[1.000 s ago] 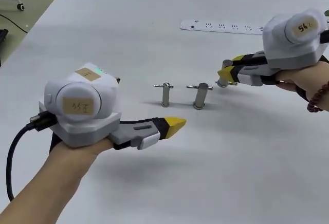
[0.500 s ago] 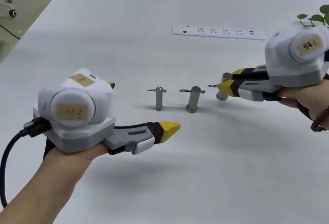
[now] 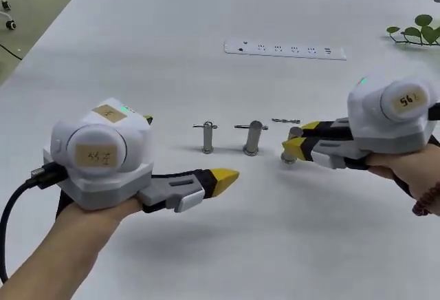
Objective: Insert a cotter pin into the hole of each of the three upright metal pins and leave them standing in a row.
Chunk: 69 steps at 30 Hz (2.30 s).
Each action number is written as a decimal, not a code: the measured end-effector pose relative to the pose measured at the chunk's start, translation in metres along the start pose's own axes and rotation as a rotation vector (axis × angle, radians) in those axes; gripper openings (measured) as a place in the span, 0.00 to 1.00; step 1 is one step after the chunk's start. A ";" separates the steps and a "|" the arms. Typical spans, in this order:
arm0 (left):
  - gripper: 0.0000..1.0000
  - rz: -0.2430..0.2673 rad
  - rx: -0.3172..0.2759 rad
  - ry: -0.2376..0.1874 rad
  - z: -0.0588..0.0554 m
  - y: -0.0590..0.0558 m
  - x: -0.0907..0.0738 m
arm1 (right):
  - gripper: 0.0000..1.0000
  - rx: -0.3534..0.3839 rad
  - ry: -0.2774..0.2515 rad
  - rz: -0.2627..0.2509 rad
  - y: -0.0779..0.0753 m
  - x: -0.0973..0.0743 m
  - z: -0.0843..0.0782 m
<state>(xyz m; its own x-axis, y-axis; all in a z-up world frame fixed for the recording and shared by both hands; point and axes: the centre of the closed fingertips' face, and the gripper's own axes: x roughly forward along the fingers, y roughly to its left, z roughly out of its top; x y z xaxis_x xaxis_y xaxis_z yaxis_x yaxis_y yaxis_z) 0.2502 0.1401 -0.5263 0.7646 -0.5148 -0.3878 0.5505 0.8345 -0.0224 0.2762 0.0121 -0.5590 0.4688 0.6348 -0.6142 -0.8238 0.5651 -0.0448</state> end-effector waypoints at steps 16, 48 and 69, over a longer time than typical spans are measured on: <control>0.94 -0.004 0.003 0.002 0.001 -0.001 -0.002 | 0.08 0.003 -0.021 0.049 0.034 0.009 -0.007; 0.95 -0.030 0.010 0.033 -0.010 -0.006 0.002 | 0.09 -0.079 -0.079 0.179 0.048 0.017 -0.007; 0.99 -0.044 0.005 0.046 -0.015 -0.011 0.004 | 0.27 -0.001 -0.070 0.182 0.050 0.006 -0.012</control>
<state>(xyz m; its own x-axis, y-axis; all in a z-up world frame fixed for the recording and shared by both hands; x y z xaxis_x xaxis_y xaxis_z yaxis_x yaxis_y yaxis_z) 0.2425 0.1320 -0.5420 0.7233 -0.5414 -0.4287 0.5852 0.8101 -0.0357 0.2343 0.0377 -0.5739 0.3327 0.7616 -0.5561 -0.8974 0.4370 0.0616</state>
